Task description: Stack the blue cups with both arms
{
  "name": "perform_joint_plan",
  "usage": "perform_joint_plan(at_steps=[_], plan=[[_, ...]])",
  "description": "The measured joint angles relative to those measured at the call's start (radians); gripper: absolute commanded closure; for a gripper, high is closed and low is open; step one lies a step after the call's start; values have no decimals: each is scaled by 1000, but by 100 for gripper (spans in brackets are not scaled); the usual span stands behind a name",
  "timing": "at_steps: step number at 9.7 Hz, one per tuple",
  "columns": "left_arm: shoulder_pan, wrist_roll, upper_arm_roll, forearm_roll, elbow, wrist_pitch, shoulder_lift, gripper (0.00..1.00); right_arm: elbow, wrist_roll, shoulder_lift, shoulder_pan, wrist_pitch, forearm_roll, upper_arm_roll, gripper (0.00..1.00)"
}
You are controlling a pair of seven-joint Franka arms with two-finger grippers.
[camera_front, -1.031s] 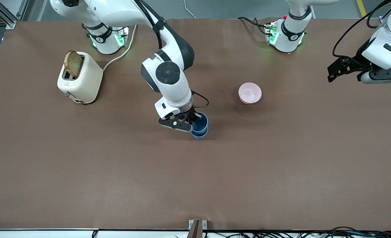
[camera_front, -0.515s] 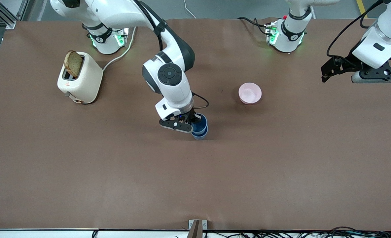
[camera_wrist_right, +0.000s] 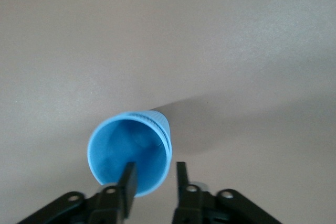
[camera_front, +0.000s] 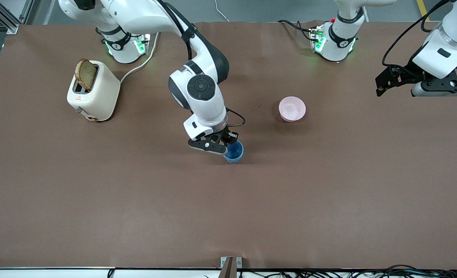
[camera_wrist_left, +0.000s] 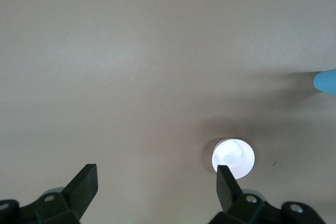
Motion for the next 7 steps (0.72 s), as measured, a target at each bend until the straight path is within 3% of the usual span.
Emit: perform_joint_plan(at_steps=[3,5,7], plan=[[2,0,1,0,2,0,0,0,29,-1,-19,-6,-1,-6,-36,0],[3,0,3,0,2,0,0,0,50,-61,-120,-47,-79,-36,-111,0],[4,0,4,0,2,0,0,0,49,-209,-239,-164,-240,-36,-142,0]])
